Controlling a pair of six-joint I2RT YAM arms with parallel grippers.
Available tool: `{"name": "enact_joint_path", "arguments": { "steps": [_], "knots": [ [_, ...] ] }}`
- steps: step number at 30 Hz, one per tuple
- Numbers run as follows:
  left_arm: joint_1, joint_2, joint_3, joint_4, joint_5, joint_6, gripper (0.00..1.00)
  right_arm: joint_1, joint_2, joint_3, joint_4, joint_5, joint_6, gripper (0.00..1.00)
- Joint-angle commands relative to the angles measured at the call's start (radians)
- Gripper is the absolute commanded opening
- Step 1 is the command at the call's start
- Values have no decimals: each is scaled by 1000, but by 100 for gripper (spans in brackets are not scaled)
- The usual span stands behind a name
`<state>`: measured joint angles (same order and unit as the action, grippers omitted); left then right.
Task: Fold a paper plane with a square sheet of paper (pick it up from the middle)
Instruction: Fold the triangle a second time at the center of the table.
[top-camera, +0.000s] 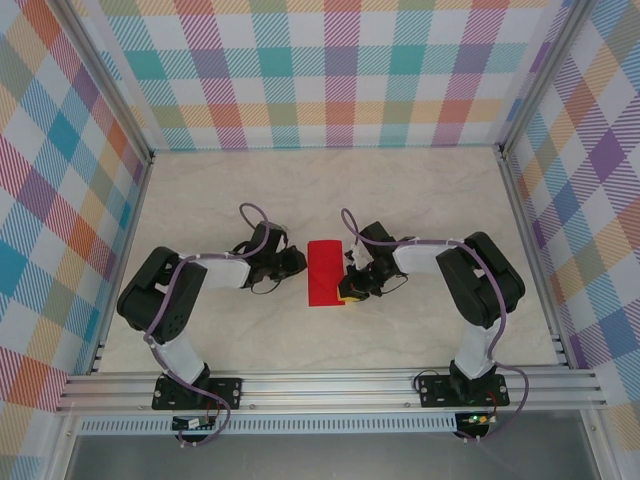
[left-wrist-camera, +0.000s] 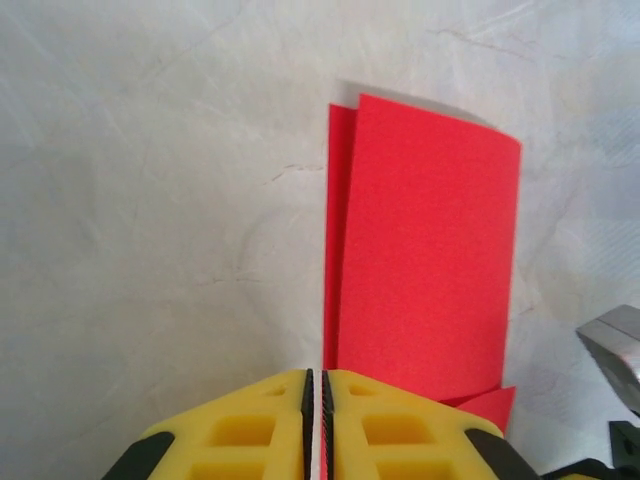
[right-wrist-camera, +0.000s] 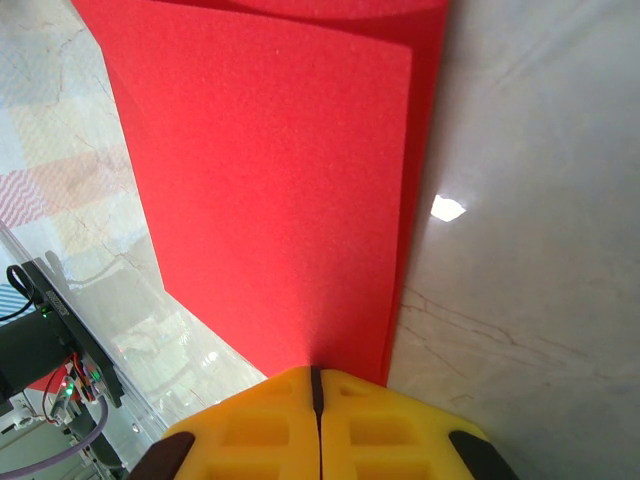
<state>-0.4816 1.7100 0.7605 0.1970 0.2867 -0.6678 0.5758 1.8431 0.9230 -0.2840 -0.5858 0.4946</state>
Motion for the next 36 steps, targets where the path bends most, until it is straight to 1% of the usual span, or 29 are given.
{"name": "enact_joint_path", "arguments": {
  "steps": [1, 4, 7, 10, 15, 19, 23, 29, 36],
  "knots": [
    [2, -87, 24, -18, 32, 1, 15, 15, 76, -38, -77, 105, 10, 6],
    [-14, -128, 22, -15, 68, -9, 15, 16, 76, -35, -76, 100, 11, 6],
    [-38, -119, 33, -16, 119, -11, 15, 15, 72, -33, -76, 98, 14, 6],
    [-71, -76, 48, -13, 149, -3, 15, 16, 68, -30, -74, 95, 15, 7],
    [-109, 41, 82, 8, 180, -5, 14, 15, 56, -22, -74, 88, 16, 7],
    [-114, 109, 104, -34, 125, -13, 12, 15, 30, -9, -81, 71, 13, 8],
    [-114, 123, 93, -71, 63, -13, 10, 15, -13, 25, -95, 49, 9, 10],
    [-114, 127, 77, -61, 64, -14, 10, 30, -36, 88, -93, 29, 22, 12],
    [-114, 131, 81, -52, 76, -21, 10, 57, 36, 156, -86, 39, 44, 13]
  ]
}}
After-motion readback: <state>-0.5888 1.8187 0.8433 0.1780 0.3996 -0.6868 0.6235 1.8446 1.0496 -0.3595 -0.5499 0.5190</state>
